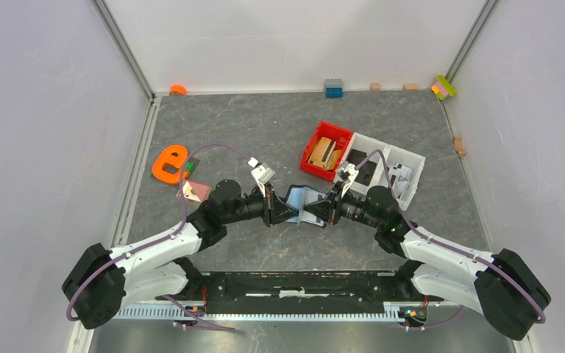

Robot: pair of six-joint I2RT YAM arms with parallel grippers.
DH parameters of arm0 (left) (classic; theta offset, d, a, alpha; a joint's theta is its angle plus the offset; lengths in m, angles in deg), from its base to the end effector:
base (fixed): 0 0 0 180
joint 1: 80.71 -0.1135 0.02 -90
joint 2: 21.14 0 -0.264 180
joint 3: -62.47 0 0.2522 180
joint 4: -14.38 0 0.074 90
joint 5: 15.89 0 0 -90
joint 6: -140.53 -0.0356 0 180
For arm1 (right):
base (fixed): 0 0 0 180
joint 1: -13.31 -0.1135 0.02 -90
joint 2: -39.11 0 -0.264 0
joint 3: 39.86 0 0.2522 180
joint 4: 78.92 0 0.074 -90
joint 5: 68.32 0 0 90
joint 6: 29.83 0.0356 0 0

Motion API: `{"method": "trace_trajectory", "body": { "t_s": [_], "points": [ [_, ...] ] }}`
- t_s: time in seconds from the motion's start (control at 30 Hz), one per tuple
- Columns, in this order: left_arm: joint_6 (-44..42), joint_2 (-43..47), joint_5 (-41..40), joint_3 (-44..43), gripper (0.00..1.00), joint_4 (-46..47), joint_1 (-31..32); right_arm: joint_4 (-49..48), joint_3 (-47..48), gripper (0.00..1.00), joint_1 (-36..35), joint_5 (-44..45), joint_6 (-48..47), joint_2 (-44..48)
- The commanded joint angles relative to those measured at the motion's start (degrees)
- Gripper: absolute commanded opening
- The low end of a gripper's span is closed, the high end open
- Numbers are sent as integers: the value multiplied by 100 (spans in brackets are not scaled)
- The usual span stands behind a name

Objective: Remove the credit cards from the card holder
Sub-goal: Remove the credit card from the card holder.

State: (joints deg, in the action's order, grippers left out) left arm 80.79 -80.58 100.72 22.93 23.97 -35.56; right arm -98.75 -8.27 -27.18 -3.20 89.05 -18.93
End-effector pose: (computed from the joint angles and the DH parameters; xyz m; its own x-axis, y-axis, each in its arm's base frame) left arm 0.1488 -0.1722 0.2360 -0.5851 -0.0507 -0.8094 0.7523 0.3387 -0.5650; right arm 0.1512 0.1488 0.2129 -0.5148 0.1366 -0.8464 -0.7518 0.4027 0.5222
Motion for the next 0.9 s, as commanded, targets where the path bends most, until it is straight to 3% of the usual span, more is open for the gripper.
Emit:
{"method": "trace_trajectory", "body": {
  "t_s": [0.0, 0.07, 0.17, 0.23, 0.53, 0.6, 0.63, 0.77, 0.87],
  "points": [
    [241, -93, 228, -338, 25, 415, 65, 54, 307, 10, -38, 113, -55, -71],
    [218, -36, 103, -357, 41, 270, 65, 176, 326, 0, -33, 246, -68, -76],
    [127, 145, -40, -275, 70, 169, 65, 264, 341, 0, -36, 335, -82, -67],
    [114, 238, -240, -176, 79, 204, 65, 256, 340, 0, -38, 324, -78, -75],
    [-203, -38, -790, -422, 83, -302, 300, 203, 369, 0, -37, 215, -12, -148],
    [-261, -31, -862, -423, 99, -305, 366, 203, 365, 0, -38, 223, -10, -147],
    [-297, -14, -905, -419, 100, -305, 403, 203, 374, 0, -38, 222, -8, -169],
    [-420, -17, -1124, -466, 99, -436, 524, 245, 426, 0, -38, 203, 35, -262],
    [-531, -123, -1385, -584, 93, -639, 638, 213, 461, 0, -68, 285, 133, -328]
  ]
}}
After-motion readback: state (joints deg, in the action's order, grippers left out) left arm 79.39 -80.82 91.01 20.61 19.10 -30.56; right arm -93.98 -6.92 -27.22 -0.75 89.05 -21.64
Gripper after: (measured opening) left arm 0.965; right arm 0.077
